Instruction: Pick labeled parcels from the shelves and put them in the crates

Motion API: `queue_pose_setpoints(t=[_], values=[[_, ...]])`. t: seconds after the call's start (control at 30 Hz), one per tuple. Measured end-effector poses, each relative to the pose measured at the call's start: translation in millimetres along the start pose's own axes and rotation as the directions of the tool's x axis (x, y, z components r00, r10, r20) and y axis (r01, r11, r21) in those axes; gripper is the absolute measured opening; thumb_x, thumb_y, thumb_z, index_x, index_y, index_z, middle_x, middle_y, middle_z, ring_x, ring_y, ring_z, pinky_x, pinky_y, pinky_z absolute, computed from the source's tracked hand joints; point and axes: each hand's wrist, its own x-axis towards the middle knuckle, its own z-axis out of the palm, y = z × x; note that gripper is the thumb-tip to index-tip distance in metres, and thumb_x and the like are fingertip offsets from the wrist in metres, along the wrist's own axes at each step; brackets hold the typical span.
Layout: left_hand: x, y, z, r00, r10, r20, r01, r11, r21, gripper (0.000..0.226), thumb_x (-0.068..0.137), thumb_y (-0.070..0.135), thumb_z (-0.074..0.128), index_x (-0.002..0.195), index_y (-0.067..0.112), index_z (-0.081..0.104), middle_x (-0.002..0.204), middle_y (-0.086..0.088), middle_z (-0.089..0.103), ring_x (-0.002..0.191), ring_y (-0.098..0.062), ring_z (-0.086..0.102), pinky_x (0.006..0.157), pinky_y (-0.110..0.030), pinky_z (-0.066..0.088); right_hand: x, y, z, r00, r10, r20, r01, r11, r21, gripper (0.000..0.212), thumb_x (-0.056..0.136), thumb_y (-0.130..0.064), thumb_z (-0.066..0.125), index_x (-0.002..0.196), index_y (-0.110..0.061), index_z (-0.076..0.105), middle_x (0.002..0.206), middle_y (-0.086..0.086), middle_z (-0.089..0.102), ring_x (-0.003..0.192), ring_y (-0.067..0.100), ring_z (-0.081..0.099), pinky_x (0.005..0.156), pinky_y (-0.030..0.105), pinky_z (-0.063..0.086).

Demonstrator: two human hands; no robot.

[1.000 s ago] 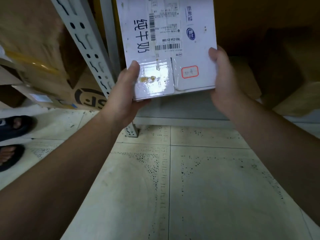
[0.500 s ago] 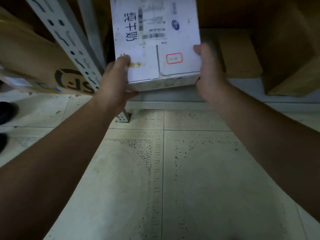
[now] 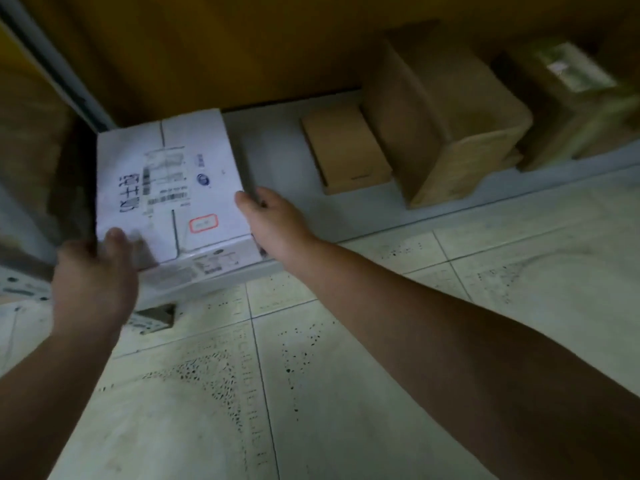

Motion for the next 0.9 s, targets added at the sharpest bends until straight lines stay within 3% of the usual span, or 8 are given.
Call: queue_pose_setpoints(t=[0.07,0.17,0.3,0.43,0.53,0.63,0.7,0.9], values=[[-31,28,-2,0.980,0.198,0.013,-0.196,0.954,0.228,0.066,0.105,0.052,0.053,0.145,0.000,0.044,0.142,-0.040,0.051,0.124,-0.060,0.050,0.101,-0.069,0.044,-14,-13,-23,0.995,0.075,-0.070,-0.073,0.997,0.029,0.051,0.110,-0.039,0.048,0.152,-0.010,0.051,0.149,0.015,0.059,0.134,0.033,0.058,0.106,0.039,0.046],[-82,74,-13,0.910,0.375,0.179,-0.413,0.863,0.292,0.070,0.105,0.041,0.056,0.158,0.000,0.035,0.164,-0.033,0.032,0.151,-0.053,0.027,0.122,-0.069,0.026,-49,-26,-62,0.975,0.211,-0.068,-0.210,0.977,0.025,0.055,0.110,-0.039,0.045,0.159,-0.015,0.040,0.157,0.014,0.051,0.143,0.033,0.050,0.114,0.039,0.040],[-129,132,-31,0.856,0.351,0.380,-0.454,0.863,0.224,0.060,0.108,0.039,0.052,0.159,0.009,0.041,0.167,-0.022,0.035,0.157,-0.041,0.025,0.126,-0.060,0.026,-109,-39,-124,0.930,0.349,-0.114,-0.341,0.937,0.079,0.051,0.111,-0.033,0.045,0.159,-0.016,0.040,0.157,0.013,0.050,0.143,0.032,0.050,0.114,0.037,0.041],[-171,180,-19,0.812,0.246,0.529,-0.364,0.922,0.129,0.043,0.109,0.033,0.056,0.150,0.019,0.057,0.156,-0.010,0.056,0.140,-0.031,0.054,0.118,-0.041,0.037,-131,-35,-168,0.881,0.452,-0.139,-0.406,0.873,0.271,0.051,0.110,-0.009,0.041,0.161,-0.009,0.035,0.169,0.020,0.032,0.154,0.036,0.037,0.120,0.040,0.036],[-187,207,10,0.877,0.088,0.472,-0.172,0.976,0.137,0.037,0.110,0.034,0.055,0.144,0.023,0.063,0.150,-0.006,0.063,0.118,-0.022,0.066,0.096,-0.025,0.040,-144,-30,-199,0.911,0.408,-0.060,-0.392,0.902,0.181,0.053,0.112,-0.036,0.042,0.162,-0.020,0.037,0.167,0.006,0.041,0.151,0.027,0.042,0.114,0.031,0.034],[-189,226,47,0.913,-0.145,0.382,0.115,0.988,0.100,0.037,0.110,0.039,0.052,0.141,0.023,0.064,0.145,-0.006,0.067,0.105,-0.023,0.064,0.074,-0.021,0.043,-141,-17,-222,0.953,0.301,0.027,-0.302,0.953,0.011,0.059,0.110,-0.046,0.044,0.165,-0.026,0.032,0.170,0.004,0.035,0.153,0.025,0.039,0.119,0.036,0.032],[-184,231,75,0.936,-0.175,0.306,0.182,0.983,0.006,0.038,0.110,0.039,0.051,0.141,0.020,0.063,0.143,-0.008,0.068,0.105,-0.024,0.063,0.080,-0.026,0.047,-126,-11,-230,0.971,0.233,0.048,-0.233,0.972,-0.016,0.063,0.110,-0.047,0.044,0.167,-0.027,0.027,0.173,0.002,0.028,0.156,0.024,0.035,0.121,0.038,0.030],[-113,232,174,0.996,-0.056,0.076,0.071,0.975,-0.212,0.059,0.108,0.051,0.049,0.157,0.019,0.044,0.155,-0.015,0.054,0.136,-0.035,0.057,0.115,-0.046,0.046,-41,12,-210,0.999,0.041,0.006,-0.040,0.989,-0.140,0.073,0.109,-0.052,0.041,0.169,-0.026,0.008,0.178,-0.003,-0.003,0.164,0.024,0.009,0.128,0.047,0.020]])
